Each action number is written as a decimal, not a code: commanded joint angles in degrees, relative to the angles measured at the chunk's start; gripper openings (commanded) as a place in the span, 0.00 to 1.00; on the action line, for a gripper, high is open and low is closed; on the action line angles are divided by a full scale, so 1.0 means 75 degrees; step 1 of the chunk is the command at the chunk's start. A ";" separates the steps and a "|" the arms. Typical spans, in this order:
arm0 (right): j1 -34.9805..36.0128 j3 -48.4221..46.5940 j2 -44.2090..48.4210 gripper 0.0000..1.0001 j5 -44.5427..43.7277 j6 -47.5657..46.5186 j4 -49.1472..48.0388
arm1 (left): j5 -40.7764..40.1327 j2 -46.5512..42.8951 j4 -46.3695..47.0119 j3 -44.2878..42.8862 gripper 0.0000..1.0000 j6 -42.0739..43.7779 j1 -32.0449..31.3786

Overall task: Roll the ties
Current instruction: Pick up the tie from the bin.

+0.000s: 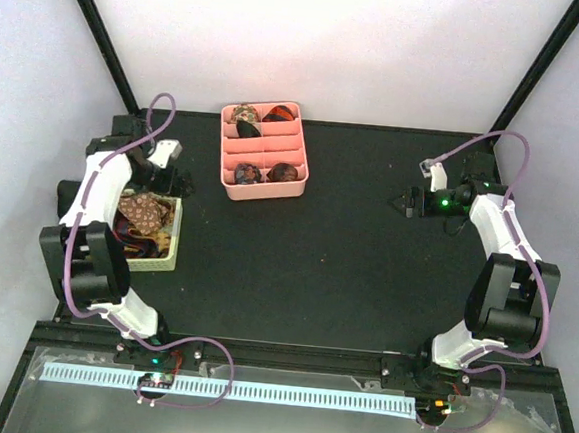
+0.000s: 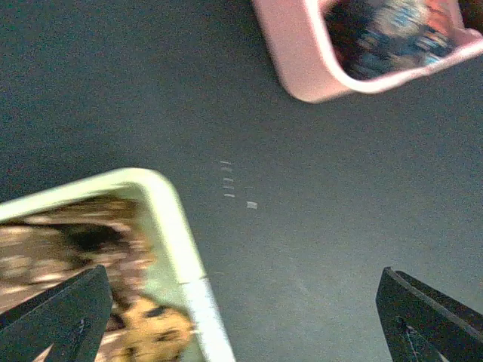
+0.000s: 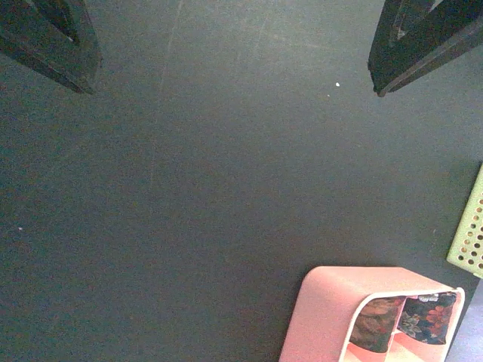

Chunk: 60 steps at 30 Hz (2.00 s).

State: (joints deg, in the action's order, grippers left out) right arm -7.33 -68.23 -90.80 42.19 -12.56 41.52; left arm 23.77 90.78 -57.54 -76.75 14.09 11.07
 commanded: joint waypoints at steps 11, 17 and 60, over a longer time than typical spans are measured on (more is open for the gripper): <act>0.0081 -0.1245 -0.0365 1.00 -0.0514 -0.1207 0.1524 | -0.4008 -0.0418 -0.0849 -0.0992 0.99 0.0116 0.2289; 0.0076 -0.2079 -0.0894 1.00 -0.0736 -0.1622 0.2224 | -0.3589 -0.0429 -0.0406 -0.0290 0.98 0.0795 0.2340; 0.0205 -0.2126 0.0124 1.00 0.0226 -0.2216 0.1887 | 0.2102 -0.1854 -0.0034 -0.3768 0.02 0.1352 0.0008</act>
State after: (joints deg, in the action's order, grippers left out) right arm -6.07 -86.78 -91.81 38.46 -28.69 60.40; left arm 29.19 80.90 -58.48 -99.29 24.97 15.88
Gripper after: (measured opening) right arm 0.996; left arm 0.036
